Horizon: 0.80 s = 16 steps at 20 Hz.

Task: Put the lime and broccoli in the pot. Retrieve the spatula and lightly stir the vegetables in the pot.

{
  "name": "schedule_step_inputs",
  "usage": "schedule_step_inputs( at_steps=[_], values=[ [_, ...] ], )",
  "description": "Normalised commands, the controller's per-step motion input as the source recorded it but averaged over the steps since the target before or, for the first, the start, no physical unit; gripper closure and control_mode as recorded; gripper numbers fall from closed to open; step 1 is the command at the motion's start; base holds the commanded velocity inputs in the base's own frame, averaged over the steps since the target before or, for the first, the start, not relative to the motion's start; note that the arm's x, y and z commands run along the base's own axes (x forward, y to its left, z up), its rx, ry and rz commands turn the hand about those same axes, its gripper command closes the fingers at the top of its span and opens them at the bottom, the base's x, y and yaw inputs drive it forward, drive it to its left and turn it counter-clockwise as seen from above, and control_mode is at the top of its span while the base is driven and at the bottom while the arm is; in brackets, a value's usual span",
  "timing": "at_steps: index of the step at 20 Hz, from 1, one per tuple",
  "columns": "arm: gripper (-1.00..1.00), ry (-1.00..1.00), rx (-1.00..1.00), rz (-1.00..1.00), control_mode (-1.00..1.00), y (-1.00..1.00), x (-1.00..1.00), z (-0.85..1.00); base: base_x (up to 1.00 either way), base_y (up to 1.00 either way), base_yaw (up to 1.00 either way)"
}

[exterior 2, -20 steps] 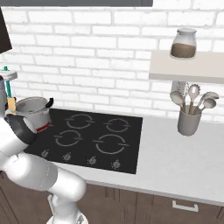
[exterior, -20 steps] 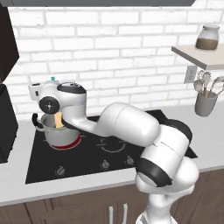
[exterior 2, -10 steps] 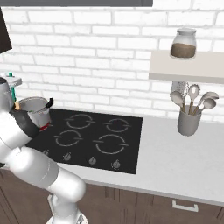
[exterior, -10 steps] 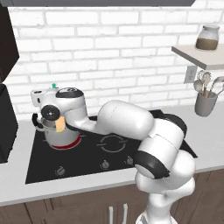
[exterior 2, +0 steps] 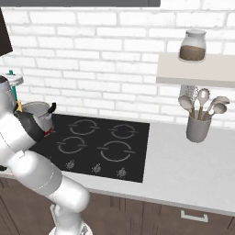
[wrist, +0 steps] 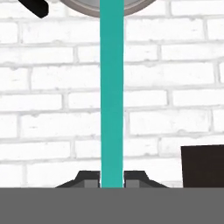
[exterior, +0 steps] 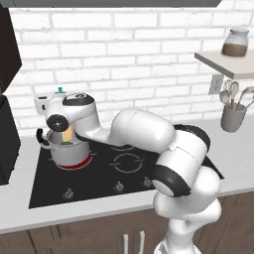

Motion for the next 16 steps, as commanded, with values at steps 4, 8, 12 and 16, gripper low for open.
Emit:
schedule_step_inputs(
  at_steps=[4, 8, 12, 16],
  values=[
    [1.00, 0.00, 0.00, 0.00, -1.00, 0.00, 0.51, -0.46, 0.00, 0.00, 0.00],
    [1.00, 0.00, 0.00, 0.00, -1.00, 0.07, 0.12, -0.56, 0.00, 0.00, 0.00],
    [1.00, 0.00, 0.00, 0.00, -1.00, 0.08, 0.00, -0.52, 0.00, 0.00, 0.00],
    [1.00, 0.00, 0.00, 0.00, -1.00, 0.01, 0.05, -0.27, 0.00, 0.00, 0.00]
  ],
)
